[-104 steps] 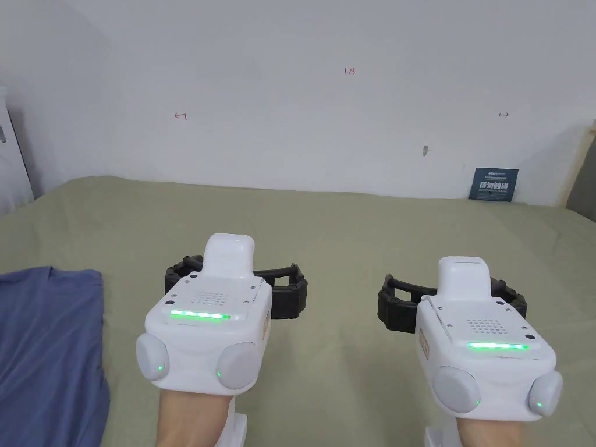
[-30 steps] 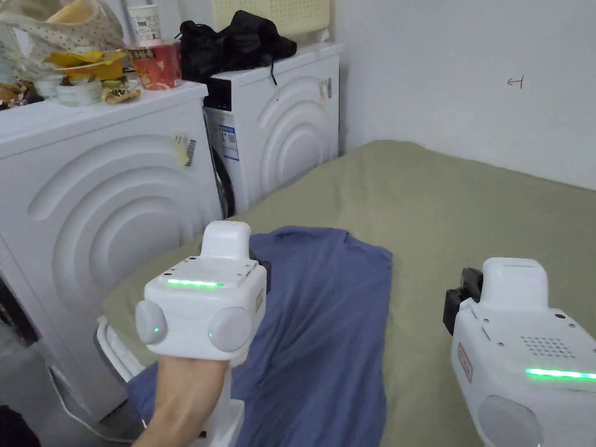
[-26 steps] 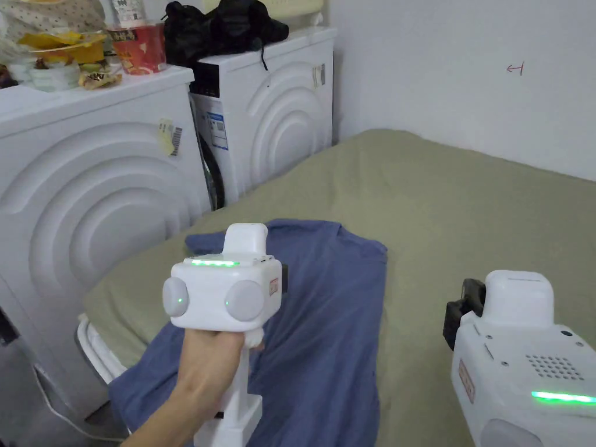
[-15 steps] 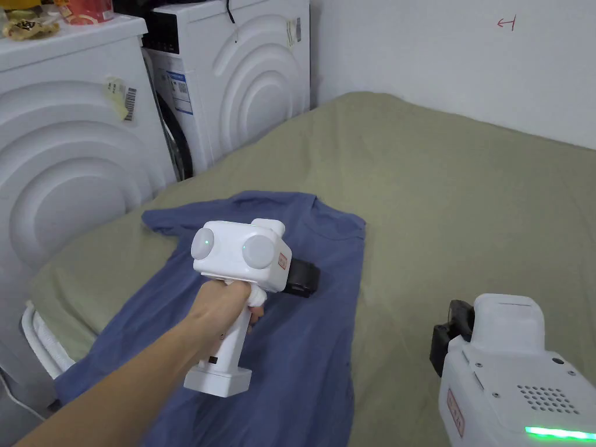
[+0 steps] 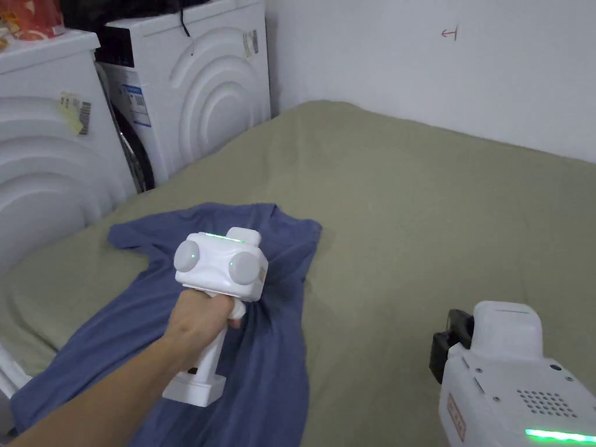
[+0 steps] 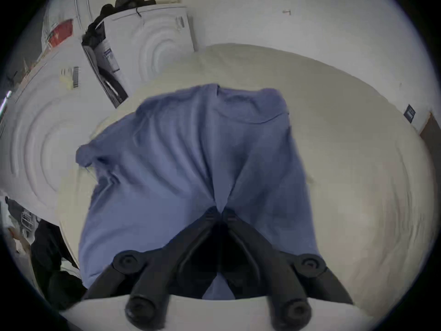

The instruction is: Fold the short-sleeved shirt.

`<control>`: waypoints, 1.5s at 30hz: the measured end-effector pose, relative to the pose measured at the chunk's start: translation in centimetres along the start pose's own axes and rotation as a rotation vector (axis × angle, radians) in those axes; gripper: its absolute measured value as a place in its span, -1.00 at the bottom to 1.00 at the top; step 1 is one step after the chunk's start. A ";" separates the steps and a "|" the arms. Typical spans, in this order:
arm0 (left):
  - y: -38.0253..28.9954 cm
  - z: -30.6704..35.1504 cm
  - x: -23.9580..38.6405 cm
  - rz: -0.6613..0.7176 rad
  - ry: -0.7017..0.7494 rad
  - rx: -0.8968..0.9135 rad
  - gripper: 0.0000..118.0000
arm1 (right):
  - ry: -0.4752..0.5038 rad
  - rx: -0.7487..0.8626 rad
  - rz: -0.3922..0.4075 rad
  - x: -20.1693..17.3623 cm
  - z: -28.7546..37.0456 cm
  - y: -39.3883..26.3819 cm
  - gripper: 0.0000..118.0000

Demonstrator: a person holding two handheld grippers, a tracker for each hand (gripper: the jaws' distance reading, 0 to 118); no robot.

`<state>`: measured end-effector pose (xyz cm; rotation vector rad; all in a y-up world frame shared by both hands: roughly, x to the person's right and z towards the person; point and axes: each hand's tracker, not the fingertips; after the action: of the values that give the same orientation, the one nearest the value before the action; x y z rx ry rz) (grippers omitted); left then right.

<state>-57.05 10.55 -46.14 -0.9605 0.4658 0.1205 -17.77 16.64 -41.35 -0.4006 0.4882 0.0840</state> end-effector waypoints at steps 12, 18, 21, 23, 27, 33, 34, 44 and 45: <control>0.5 22.2 20.4 -0.244 -0.330 0.244 -1.00 | -0.275 0.072 -0.043 13.6 14.5 0.0 -1.00; -1.3 29.4 36.3 -0.377 -0.615 0.284 -1.00 | -0.442 0.102 -0.098 20.3 21.4 -0.9 -1.00; -2.7 31.7 43.2 -0.466 -0.714 0.297 -1.00 | -0.511 0.099 -0.119 23.1 23.8 -1.4 -1.00; -3.8 32.1 47.0 -0.497 -0.760 0.275 -1.00 | -0.534 0.096 -0.124 24.7 25.0 -1.8 -1.00; -6.1 28.6 54.7 -0.563 -0.812 0.168 -1.00 | -0.592 0.078 -0.135 27.5 25.9 -3.3 -1.00; -11.3 19.3 61.4 -0.568 -0.772 -0.024 -1.00 | -0.623 0.008 -0.171 31.0 23.5 -5.9 -1.00; -11.6 18.0 61.8 -0.557 -0.763 -0.046 -1.00 | -0.623 -0.006 -0.179 31.3 23.0 -6.3 -1.00; -12.4 17.1 58.2 -0.552 -0.729 0.072 1.00 | -0.621 -0.045 -0.179 32.1 21.1 -7.7 -1.00; -12.3 17.4 57.1 -0.558 -0.743 0.057 1.00 | -0.624 -0.047 -0.172 32.0 21.3 -7.6 -1.00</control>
<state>3.47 11.66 -53.16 -0.8862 -0.4820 -0.0457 21.06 17.50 -36.59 -0.4362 -0.1637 0.0495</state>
